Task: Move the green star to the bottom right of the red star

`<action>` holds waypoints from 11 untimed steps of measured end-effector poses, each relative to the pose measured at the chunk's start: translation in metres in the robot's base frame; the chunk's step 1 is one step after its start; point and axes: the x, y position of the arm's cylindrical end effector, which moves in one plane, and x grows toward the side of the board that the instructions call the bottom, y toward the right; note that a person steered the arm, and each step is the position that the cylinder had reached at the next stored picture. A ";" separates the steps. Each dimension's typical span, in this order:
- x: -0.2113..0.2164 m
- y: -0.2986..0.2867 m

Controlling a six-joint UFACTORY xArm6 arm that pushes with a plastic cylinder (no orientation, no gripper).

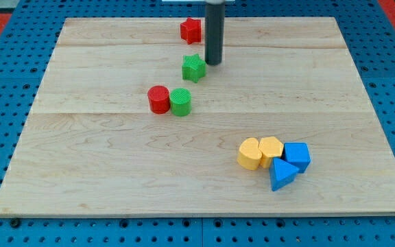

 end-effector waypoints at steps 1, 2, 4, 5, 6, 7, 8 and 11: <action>0.033 -0.027; -0.005 -0.075; -0.049 -0.075; -0.060 -0.052; -0.064 -0.051; -0.064 -0.051; -0.057 -0.034; 0.058 -0.019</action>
